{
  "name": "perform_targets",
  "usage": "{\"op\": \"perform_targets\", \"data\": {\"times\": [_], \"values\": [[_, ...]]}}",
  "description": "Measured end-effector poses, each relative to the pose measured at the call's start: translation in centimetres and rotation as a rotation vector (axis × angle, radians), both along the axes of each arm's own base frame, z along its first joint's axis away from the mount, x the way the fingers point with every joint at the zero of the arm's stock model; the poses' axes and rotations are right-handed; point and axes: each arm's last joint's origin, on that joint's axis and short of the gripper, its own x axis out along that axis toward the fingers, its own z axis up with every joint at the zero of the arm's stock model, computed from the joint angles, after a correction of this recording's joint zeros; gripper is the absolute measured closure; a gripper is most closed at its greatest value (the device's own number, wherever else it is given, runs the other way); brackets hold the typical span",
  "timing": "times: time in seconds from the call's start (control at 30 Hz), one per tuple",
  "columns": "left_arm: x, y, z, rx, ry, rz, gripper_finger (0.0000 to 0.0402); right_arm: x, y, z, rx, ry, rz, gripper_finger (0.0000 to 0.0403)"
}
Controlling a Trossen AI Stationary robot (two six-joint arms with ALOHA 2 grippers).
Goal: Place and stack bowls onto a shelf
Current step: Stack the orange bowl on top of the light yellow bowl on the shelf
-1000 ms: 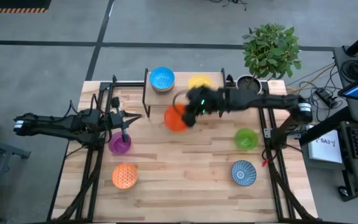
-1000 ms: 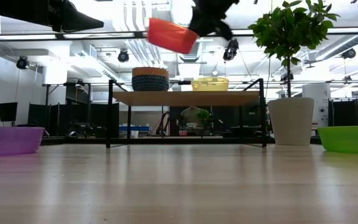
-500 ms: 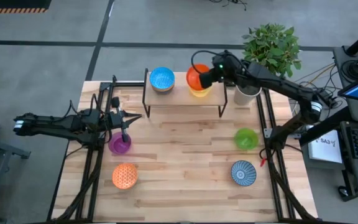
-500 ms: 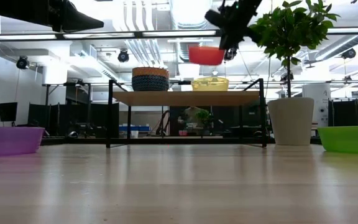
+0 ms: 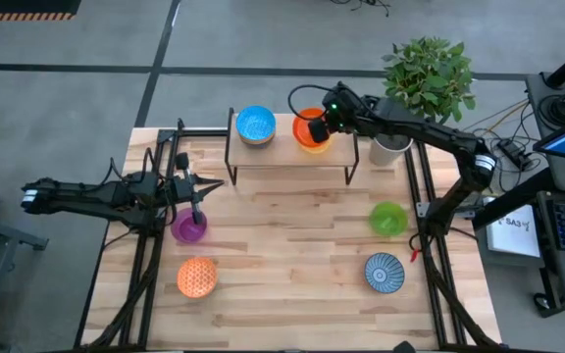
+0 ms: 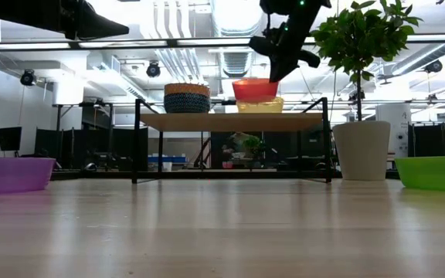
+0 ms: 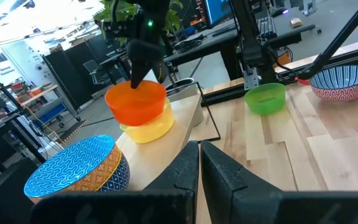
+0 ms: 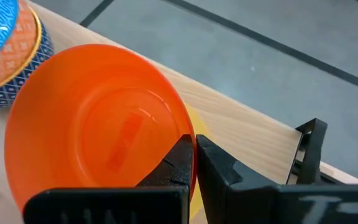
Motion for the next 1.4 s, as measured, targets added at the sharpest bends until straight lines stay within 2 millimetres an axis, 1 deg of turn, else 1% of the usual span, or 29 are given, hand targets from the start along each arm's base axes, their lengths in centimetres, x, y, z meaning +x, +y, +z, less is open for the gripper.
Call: {"op": "perform_targets", "data": {"times": [0.17,0.43,0.53,0.8,0.87,0.97,1.07,1.17,1.3,1.4], "values": [[0.0,0.0,0.0,0.000,0.000,0.000,0.0402,0.3,-0.2,-0.5,0.008,0.013,-0.002,0.0394],[0.0,0.0,0.0,0.003,0.001,0.000,0.0402,0.3,-0.4,-0.6,0.005,0.023,0.001,0.0388],[0.0,0.0,0.0,0.003,0.001,0.000,0.0402,0.3,-0.4,-0.6,0.005,0.023,0.000,0.0370],[0.0,0.0,0.0,0.003,0.001,0.000,0.0402,0.2,-0.4,-0.5,0.000,0.020,0.003,0.0309],[0.0,0.0,0.0,0.003,0.001,0.000,0.0402,0.1,-0.3,-0.1,-0.008,0.015,0.008,0.0299],[0.0,0.0,0.0,0.003,0.001,0.000,0.0402,0.0,-0.2,1.0,-0.032,-0.010,0.019,0.0294],[0.0,0.0,0.0,0.003,0.001,0.000,0.0402,-0.1,0.2,2.1,-0.067,-0.025,0.048,0.0300],[0.0,0.0,0.0,0.003,0.001,0.000,0.0402,-0.1,0.9,2.5,-0.091,-0.027,0.088,0.0323],[0.0,0.0,0.0,0.003,0.001,0.000,0.0402,0.5,1.4,1.4,-0.117,0.001,0.147,0.0380],[0.0,0.0,0.0,0.003,0.001,0.000,0.0402,0.7,1.2,0.2,-0.132,0.021,0.139,0.0389]]}}
